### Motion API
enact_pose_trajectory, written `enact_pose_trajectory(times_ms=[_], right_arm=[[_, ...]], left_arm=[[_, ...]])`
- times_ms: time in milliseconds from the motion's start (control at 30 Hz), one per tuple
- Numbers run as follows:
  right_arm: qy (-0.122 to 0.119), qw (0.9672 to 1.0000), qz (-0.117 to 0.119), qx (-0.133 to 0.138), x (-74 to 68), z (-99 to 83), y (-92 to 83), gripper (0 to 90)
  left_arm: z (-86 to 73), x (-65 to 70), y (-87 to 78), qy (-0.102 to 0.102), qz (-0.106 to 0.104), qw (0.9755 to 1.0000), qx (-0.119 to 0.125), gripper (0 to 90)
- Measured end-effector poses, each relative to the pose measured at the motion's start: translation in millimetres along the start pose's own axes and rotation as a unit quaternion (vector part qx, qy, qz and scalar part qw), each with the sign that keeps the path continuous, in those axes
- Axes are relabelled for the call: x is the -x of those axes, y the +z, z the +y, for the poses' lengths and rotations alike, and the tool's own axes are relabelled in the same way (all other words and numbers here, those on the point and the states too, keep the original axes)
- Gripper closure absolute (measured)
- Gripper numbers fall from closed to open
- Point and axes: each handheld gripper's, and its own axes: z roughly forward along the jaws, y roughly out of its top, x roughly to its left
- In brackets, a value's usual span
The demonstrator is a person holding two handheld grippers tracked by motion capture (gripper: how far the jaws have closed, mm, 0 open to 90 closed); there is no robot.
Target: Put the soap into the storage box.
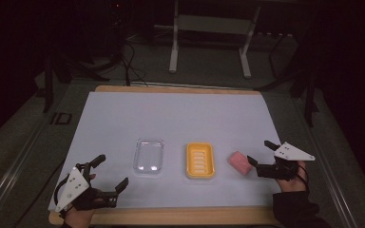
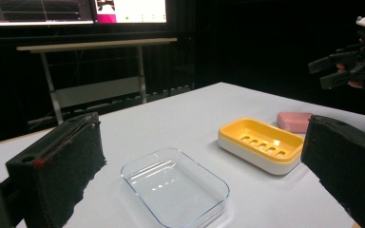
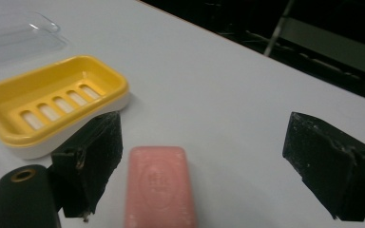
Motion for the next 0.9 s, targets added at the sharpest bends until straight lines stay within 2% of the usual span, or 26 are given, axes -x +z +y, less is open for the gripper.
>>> enact_pose_trajectory(times_ms=[167, 233, 367, 400, 467, 567, 600, 633, 667, 800, 900], right_arm=[[0.01, 0.9998, -0.006, -0.014, 4.5, 1.4, 0.8, 13.2], [0.021, 0.999, -0.018, -0.035, 6.2, 2.5, 1.8, 13.8], [0.057, 0.9935, -0.05, -0.086, 10.6, 2.7, 4.2, 13.7], [0.057, 0.9935, -0.05, -0.086, 10.6, 2.7, 4.2, 13.7], [0.068, 0.9897, -0.08, -0.097, 13.5, 1.7, 4.1, 13.5], [0.081, 0.985, -0.096, -0.118, 16.8, 1.0, 4.6, 13.5], [0.081, 0.985, -0.096, -0.118, 16.8, 1.0, 4.6, 13.5], [0.088, 0.9821, -0.101, -0.132, 17.9, 0.8, 4.7, 13.5], [0.106, 0.9755, -0.107, -0.16, 21.0, 0.0, 5.1, 13.5], [0.14, 0.9618, -0.123, -0.201, 26.2, -3.0, 5.5, 13.7], [0.151, 0.9518, -0.129, -0.234, 28.9, -4.7, 6.1, 13.4]], left_arm=[[-0.1, 0.7, 0.8, 0.0, 0.0, 1.0, -0.001, 0.7], [-0.2, 0.6, 0.6, 0.001, 0.002, 1.0, -0.002, 0.7], [-0.1, 0.7, 0.4, 0.001, 0.003, 1.0, -0.002, 0.7], [-0.1, 0.7, 0.4, 0.001, 0.003, 1.0, -0.002, 0.7], [-0.4, 1.0, 1.2, 0.005, 0.001, 1.0, -0.006, 0.7], [-0.5, 1.7, 1.5, 0.005, 0.001, 1.0, -0.007, 0.7], [-0.5, 1.7, 1.5, 0.005, 0.001, 1.0, -0.007, 0.7], [-0.5, 1.9, 1.5, 0.005, 0.001, 1.0, -0.007, 0.7], [-0.5, 2.0, 1.5, 0.005, 0.001, 1.0, -0.007, 0.7], [-0.6, 2.0, 1.8, 0.005, 0.001, 1.0, -0.008, 0.7], [-0.6, 2.3, 2.0, 0.007, 0.0, 0.9999, -0.009, 0.7]])
